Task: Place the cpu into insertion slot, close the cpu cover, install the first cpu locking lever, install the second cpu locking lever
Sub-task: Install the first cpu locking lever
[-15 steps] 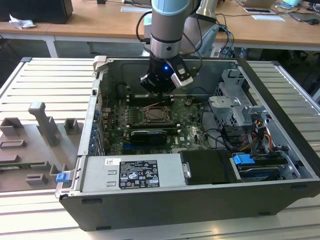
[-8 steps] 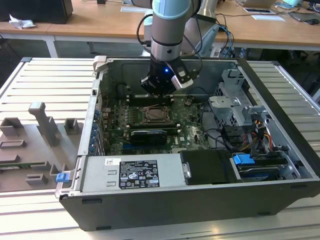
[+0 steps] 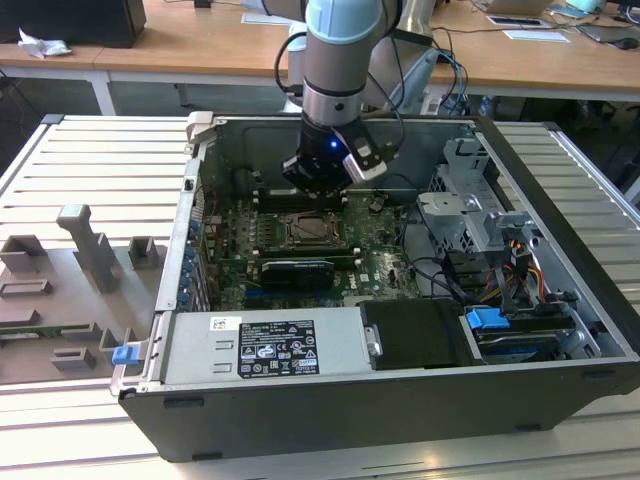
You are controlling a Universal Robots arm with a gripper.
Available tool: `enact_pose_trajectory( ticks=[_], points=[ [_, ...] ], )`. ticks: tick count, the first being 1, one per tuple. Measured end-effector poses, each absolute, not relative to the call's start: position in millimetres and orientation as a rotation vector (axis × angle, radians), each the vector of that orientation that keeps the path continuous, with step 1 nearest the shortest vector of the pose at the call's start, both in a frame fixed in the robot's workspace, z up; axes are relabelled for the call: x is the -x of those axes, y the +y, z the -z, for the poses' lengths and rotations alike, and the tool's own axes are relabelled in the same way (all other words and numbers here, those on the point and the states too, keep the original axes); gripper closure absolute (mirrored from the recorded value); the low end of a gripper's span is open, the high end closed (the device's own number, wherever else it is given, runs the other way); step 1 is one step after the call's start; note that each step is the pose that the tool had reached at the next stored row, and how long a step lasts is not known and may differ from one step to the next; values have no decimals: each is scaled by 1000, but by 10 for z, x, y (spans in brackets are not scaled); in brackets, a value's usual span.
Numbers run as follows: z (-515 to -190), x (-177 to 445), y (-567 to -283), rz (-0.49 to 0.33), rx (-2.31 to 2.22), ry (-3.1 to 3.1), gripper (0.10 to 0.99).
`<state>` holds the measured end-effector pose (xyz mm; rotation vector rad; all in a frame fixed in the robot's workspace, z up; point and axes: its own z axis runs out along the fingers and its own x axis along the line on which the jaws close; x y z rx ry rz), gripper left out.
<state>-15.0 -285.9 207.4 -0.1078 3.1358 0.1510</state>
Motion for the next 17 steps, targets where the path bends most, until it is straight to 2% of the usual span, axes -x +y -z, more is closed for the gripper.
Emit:
enact_pose_trajectory(
  ticks=[17],
  points=[
    [-2044,142,-2859,-94,106,3140,980]
  ],
)
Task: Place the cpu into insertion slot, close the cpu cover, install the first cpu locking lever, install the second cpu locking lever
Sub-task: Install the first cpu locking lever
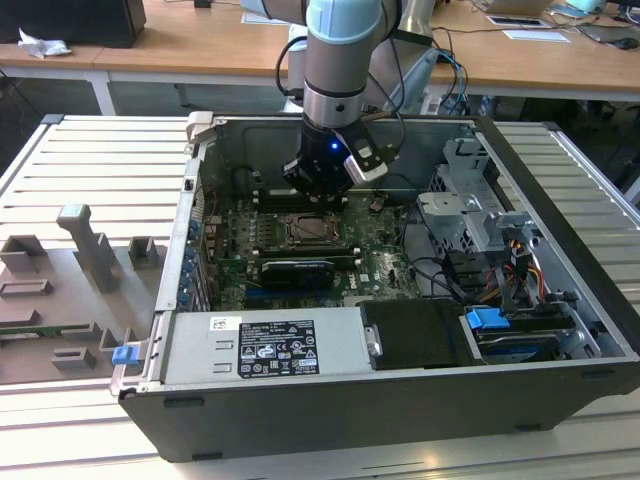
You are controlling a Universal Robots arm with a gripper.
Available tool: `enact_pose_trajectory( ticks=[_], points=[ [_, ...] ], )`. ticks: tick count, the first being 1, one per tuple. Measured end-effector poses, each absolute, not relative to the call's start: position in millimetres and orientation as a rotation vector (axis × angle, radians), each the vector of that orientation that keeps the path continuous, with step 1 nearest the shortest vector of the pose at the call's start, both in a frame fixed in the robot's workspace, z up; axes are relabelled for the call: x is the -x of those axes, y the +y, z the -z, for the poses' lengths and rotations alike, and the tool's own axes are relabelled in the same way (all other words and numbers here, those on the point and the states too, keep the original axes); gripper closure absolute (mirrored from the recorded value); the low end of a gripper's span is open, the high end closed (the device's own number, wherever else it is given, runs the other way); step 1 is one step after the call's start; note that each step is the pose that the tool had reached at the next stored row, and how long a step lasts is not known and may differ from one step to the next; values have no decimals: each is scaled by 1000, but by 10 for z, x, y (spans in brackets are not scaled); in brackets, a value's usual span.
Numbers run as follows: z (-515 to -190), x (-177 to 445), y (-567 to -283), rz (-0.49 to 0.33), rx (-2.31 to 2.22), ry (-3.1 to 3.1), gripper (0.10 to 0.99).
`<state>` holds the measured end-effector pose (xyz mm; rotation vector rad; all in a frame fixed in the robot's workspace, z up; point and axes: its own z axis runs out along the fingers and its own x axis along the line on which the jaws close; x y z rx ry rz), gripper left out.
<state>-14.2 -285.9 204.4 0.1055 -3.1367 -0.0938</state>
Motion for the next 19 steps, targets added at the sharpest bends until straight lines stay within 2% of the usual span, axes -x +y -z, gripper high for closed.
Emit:
enact_pose_trajectory(
  ticks=[13,19],
  points=[
    [-2006,126,-2860,88,-105,-3136,980],
    [-2136,125,-2860,89,-105,-3136,980]
  ],
)
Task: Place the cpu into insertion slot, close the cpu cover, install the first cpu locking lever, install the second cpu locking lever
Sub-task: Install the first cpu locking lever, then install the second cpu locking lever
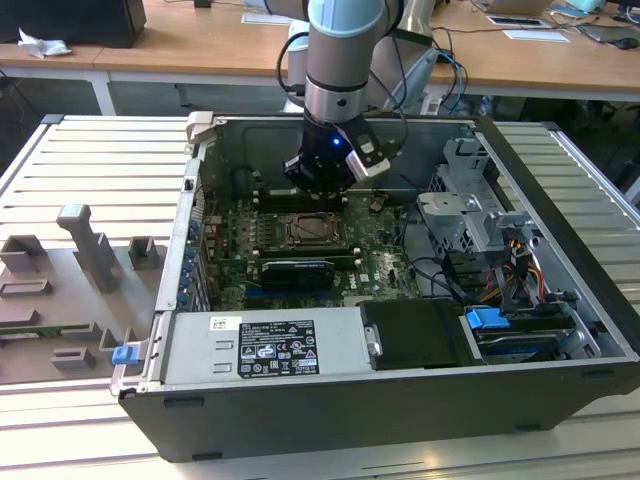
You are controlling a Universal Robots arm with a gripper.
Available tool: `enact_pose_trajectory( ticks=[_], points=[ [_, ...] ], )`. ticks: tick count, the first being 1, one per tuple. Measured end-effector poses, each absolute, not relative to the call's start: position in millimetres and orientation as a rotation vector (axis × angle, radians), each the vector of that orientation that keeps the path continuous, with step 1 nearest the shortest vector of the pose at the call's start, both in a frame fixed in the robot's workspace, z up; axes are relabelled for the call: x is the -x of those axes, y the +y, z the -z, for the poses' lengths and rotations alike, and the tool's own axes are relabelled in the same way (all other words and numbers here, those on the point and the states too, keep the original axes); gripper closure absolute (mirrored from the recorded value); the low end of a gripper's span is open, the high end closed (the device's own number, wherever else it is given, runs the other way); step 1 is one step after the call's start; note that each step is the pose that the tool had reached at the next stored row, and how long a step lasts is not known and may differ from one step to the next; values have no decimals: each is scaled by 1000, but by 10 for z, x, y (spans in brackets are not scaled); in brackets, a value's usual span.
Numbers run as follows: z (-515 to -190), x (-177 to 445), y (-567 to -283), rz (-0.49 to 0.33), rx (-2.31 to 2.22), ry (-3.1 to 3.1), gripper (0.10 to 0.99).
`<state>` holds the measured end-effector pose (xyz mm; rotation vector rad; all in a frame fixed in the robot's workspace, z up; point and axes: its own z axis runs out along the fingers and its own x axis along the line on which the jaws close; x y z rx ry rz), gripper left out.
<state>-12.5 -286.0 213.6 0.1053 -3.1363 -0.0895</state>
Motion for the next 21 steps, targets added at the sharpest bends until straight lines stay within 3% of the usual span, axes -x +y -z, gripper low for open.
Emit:
enact_pose_trajectory(
  ticks=[21],
  points=[
    [-2136,125,-2929,89,-105,-3136,980]
  ],
)
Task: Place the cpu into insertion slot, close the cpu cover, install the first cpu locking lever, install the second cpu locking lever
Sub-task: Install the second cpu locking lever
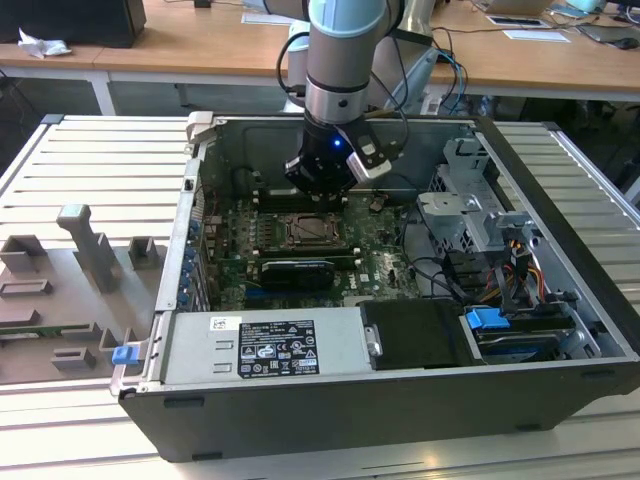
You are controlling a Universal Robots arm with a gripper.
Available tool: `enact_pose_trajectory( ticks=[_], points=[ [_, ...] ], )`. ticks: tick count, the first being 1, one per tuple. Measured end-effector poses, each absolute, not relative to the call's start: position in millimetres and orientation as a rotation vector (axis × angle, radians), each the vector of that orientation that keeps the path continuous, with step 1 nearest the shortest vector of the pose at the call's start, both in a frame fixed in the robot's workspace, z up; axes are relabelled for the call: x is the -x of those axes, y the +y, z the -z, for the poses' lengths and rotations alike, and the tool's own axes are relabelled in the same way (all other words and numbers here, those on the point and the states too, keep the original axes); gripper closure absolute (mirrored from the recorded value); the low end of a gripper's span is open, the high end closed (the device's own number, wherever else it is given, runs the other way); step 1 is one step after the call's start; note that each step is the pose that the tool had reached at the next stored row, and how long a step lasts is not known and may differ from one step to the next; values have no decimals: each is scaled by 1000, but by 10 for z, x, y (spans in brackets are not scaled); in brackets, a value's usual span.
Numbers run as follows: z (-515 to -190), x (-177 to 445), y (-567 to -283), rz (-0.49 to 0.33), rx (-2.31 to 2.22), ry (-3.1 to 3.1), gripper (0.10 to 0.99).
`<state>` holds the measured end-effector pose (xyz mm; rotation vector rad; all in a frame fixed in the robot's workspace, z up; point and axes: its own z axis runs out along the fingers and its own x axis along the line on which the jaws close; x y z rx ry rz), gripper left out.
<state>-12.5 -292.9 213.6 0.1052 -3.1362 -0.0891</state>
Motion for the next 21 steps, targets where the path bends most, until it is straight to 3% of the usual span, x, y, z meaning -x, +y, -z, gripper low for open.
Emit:
enact_pose_trajectory(
  ticks=[11,21],
  points=[
    [-2147,126,-2988,89,-105,-3136,980],
    [-2353,125,-3000,89,-106,-3136,980]
  ],
)
